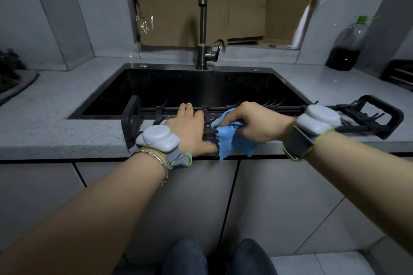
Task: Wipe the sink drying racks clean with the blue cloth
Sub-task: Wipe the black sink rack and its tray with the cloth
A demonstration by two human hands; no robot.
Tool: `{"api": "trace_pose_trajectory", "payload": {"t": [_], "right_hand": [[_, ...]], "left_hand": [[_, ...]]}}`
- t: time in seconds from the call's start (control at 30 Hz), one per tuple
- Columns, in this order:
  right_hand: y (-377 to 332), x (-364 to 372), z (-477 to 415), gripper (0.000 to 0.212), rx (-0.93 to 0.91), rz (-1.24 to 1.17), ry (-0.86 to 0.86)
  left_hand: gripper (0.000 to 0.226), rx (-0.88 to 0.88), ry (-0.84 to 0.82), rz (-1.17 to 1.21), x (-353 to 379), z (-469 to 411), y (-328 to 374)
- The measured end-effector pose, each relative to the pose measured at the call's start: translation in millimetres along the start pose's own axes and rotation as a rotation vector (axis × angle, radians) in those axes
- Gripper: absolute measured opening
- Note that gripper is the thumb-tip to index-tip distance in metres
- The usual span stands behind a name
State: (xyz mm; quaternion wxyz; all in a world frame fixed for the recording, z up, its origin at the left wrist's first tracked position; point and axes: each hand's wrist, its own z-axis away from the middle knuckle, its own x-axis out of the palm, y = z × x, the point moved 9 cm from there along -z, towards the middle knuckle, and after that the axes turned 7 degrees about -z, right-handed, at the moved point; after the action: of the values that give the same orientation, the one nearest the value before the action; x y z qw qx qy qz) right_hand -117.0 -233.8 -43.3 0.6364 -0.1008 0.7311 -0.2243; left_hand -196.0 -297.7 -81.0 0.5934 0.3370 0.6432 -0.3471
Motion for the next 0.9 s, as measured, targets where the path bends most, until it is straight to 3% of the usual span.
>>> {"api": "trace_pose_trajectory", "payload": {"t": [0.1,0.23,0.3,0.4,0.5,0.57,0.73,0.8,0.83,0.9], "right_hand": [[13,-13,20,0.049,0.014,-0.125,0.172],[13,-8,17,0.023,-0.018,-0.049,0.198],[9,-11,14,0.017,-0.027,0.018,0.225],[6,-19,13,0.021,-0.017,0.061,0.28],[10,-20,9,0.034,0.045,0.071,0.225],[13,-26,11,0.042,0.11,-0.109,0.275],[30,-78,45,0.032,0.207,-1.01,0.919],[33,-74,40,0.026,0.251,-1.228,0.922],[31,-71,36,0.025,0.283,-1.164,0.879],[17,-64,24,0.025,0.247,-0.618,0.711]], "left_hand": [[0.092,0.006,0.01,-0.035,0,2,2],[0.095,0.054,-0.052,-0.075,2,1,2],[0.087,0.135,0.026,-0.134,-15,3,8],[0.075,0.146,0.227,-0.092,-59,8,-1],[0.069,0.0,0.215,-0.052,-72,7,-38],[0.07,-0.11,0.127,-0.017,-57,9,-63],[0.062,-0.138,0.093,-0.149,-35,11,-66],[0.058,-0.161,0.096,-0.164,-32,8,-65],[0.057,-0.182,0.107,-0.158,-31,6,-65],[0.057,-0.225,0.147,-0.156,-31,4,-63]]}}
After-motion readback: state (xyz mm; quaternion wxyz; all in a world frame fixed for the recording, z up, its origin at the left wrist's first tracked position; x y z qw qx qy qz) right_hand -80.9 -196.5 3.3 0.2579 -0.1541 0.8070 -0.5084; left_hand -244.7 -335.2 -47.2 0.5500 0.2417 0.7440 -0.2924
